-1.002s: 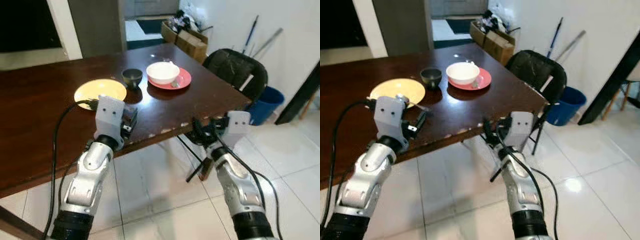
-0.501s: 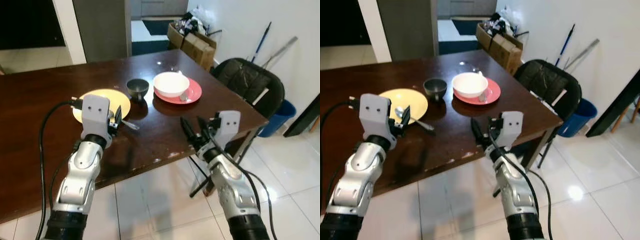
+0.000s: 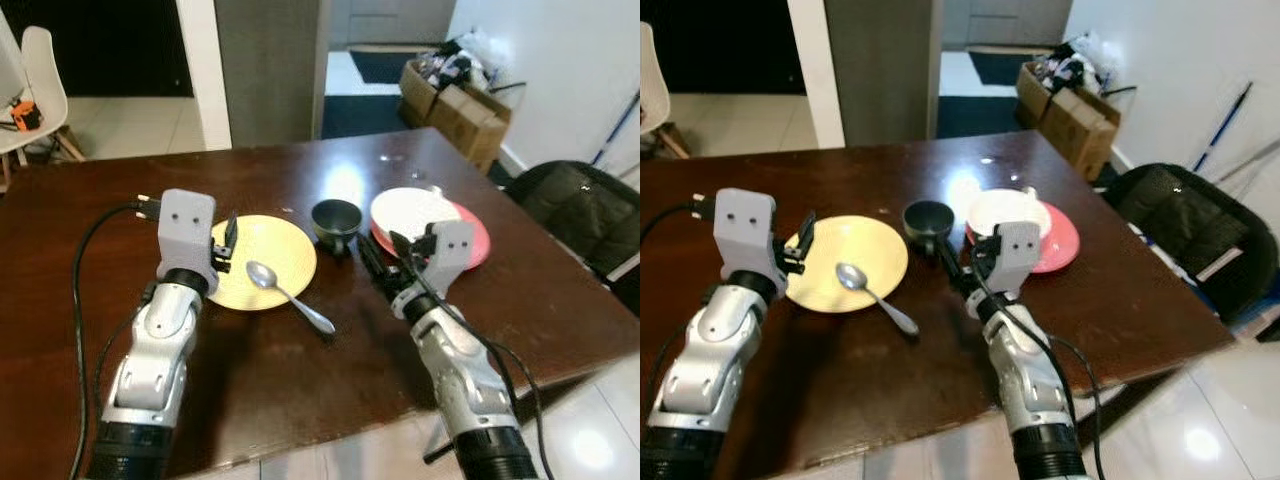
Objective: Setting the table
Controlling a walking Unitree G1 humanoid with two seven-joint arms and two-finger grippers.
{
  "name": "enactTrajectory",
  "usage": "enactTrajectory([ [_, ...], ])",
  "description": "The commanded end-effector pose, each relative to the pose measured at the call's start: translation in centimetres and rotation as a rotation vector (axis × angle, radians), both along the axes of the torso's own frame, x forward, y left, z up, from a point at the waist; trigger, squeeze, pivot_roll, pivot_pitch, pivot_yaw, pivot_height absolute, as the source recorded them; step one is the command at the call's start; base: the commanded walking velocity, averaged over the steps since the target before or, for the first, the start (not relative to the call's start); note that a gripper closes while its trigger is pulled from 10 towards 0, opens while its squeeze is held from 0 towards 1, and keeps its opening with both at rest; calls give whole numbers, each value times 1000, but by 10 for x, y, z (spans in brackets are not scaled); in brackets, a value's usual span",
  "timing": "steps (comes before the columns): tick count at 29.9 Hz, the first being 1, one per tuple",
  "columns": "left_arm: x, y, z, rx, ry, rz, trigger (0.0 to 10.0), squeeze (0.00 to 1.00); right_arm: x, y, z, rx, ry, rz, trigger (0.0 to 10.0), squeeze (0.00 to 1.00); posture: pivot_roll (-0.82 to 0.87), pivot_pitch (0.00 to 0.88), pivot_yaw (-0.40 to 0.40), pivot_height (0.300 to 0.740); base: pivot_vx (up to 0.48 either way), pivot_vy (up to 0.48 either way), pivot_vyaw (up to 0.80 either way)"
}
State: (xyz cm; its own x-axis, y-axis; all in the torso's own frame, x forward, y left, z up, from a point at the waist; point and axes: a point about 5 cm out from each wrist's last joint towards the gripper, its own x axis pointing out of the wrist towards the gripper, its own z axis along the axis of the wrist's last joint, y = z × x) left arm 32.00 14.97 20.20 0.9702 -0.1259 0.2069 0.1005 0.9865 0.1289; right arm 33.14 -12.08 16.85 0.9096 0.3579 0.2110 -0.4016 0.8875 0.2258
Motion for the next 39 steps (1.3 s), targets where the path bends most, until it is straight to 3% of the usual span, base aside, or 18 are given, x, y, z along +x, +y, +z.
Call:
enactTrajectory([
  [1,-4,-2,0,-6,16,-43,10000,0,-4,1,-1,-9,9,44,10000,0,33,31,42,740,0,0,0],
  [4,-9,1,0,12,37,-88,10000,0,-6,2,-2,-25,12,70,10000,0,36,33,42,740,0,0,0],
  [5,-16,6,0,76,68,-156,10000,0,-10,4,-5,-71,18,125,10000,0,41,38,42,740,0,0,0],
  [9,-24,11,0,137,103,-233,10000,0,-15,7,-8,-114,26,196,10000,0,44,41,41,740,0,0,0],
  [10,-29,13,1,182,119,-278,10000,0,-20,10,-10,-135,30,267,10000,0,47,43,41,740,0,0,0],
  [18,-29,13,1,182,119,-278,10000,0,-20,10,-10,-135,30,267,10000,0,47,43,41,740,0,0,0],
  [20,-37,17,8,260,151,-351,10000,0,-29,18,-13,-202,45,404,10000,0,54,58,42,740,0,0,0],
  [23,-41,20,18,299,172,-387,10000,0,-34,23,-17,-271,62,492,10000,0,58,60,43,740,0,0,0],
  [32,-37,39,31,343,184,-300,10000,0,-33,42,-29,-306,135,637,10000,0,74,77,55,740,0,0,0],
  [39,-36,45,40,393,190,-309,10000,0,-23,39,-35,-404,177,631,10000,0,83,85,52,740,0,0,0],
])
